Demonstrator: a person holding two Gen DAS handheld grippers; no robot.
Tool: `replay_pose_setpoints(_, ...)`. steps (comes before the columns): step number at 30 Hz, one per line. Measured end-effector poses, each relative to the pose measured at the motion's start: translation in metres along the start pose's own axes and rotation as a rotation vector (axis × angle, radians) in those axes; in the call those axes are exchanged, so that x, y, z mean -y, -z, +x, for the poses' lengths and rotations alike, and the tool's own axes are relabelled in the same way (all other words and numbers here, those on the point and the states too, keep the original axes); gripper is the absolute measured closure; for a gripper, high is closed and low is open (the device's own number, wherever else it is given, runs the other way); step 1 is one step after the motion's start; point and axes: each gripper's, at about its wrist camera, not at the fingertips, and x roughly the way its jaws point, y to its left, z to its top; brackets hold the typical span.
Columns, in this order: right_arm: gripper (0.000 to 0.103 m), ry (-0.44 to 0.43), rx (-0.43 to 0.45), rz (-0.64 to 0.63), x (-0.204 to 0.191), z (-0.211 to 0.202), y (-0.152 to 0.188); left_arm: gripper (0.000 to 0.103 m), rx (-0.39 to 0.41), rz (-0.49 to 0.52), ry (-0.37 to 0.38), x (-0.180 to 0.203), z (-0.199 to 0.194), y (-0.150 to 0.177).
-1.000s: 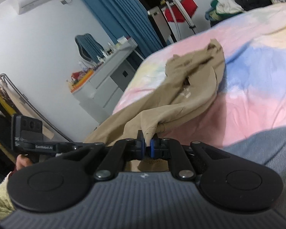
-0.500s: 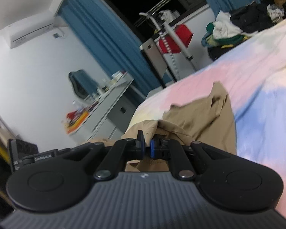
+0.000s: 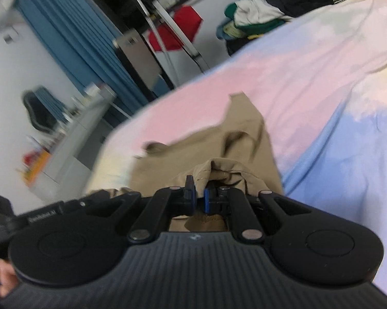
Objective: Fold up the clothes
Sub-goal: 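Lift and fold the hem end toward the collar with both tools, then open both tools and release the folded tan shirt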
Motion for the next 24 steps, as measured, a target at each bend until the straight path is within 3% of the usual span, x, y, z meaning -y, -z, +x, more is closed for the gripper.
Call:
replay_pose_setpoints(4, 0.091, 0.049, 0.001, -0.051, 0.003, 0.017, 0.009, 0.083, -0.001, 0.021, -0.029, 0.005, -0.001, 0.008)
replay_pose_setpoints(6, 0.09, 0.052, 0.007, -0.052, 0.002, 0.018, 0.009, 0.073, -0.001, 0.031, -0.044, 0.008, -0.001, 0.012)
replay_pose_setpoints(8, 0.082, 0.052, 0.019, -0.052, -0.001, 0.011, 0.008, 0.055, -0.001, 0.041, -0.058, 0.011, -0.002, 0.015)
replay_pose_setpoints(10, 0.049, 0.051, 0.042, -0.063, -0.005, -0.001, 0.009, 0.041, 0.015, 0.043, -0.07, 0.017, -0.011, 0.021)
replay_pose_setpoints(12, 0.033, 0.051, 0.078, -0.082, -0.011, -0.017, 0.014, 0.032, 0.026, 0.05, -0.082, 0.029, -0.031, 0.03)
replay_pose_setpoints(24, 0.03, 0.073, 0.103, -0.257, -0.052, -0.106, 0.049, 0.021, 0.084, 0.22, -0.099, 0.09, -0.129, 0.093)
